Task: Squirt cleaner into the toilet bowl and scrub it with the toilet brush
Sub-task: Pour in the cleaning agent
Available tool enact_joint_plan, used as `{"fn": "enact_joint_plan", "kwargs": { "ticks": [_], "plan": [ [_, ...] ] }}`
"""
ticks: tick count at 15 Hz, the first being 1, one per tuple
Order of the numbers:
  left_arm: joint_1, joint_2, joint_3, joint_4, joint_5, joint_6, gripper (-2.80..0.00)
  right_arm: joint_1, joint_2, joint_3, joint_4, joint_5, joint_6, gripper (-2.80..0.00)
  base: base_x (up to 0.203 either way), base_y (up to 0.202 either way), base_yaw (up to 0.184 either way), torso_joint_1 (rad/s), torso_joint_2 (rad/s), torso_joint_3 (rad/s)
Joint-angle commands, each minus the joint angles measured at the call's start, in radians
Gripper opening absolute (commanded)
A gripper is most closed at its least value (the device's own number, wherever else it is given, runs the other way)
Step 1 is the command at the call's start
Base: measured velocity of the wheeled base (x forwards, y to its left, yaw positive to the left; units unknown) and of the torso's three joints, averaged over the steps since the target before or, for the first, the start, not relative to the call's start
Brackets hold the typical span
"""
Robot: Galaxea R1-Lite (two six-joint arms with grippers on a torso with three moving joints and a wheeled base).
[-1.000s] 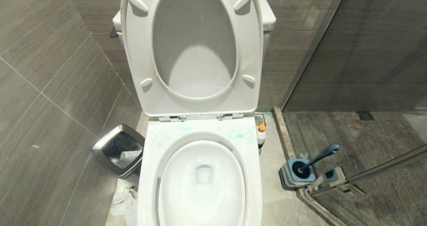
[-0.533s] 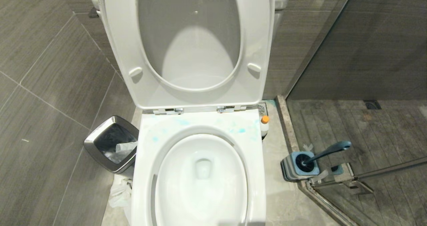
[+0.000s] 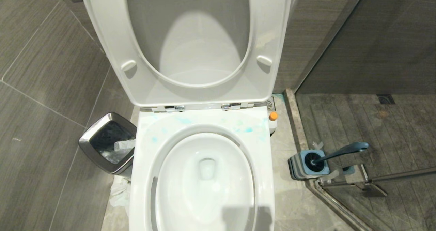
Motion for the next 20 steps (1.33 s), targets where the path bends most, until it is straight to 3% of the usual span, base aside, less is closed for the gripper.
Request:
{"fn": "enact_joint_plan", "kwargs": {
  "ticks": [1, 14, 20],
  "plan": [
    [0.0, 0.001, 0.0, 0.001, 0.0, 0.0, -2.8, 0.0, 0.0, 0.025, -0.001, 0.0, 0.0, -2.8, 0.0, 0.0, 0.0, 0.0, 0.0, 0.0],
    [0.0, 0.001, 0.0, 0.0, 0.0, 0.014, -2.8, 0.0, 0.0, 0.025, -0.001, 0.0, 0.002, -2.8, 0.0, 0.0, 0.0, 0.003, 0.0, -0.165],
    [0.0, 0.001, 0.0, 0.001, 0.0, 0.025, -2.8, 0.0, 0.0, 0.025, 0.0, 0.0, 0.002, -2.8, 0.0, 0.0, 0.0, 0.001, 0.0, -0.029]
  ]
}}
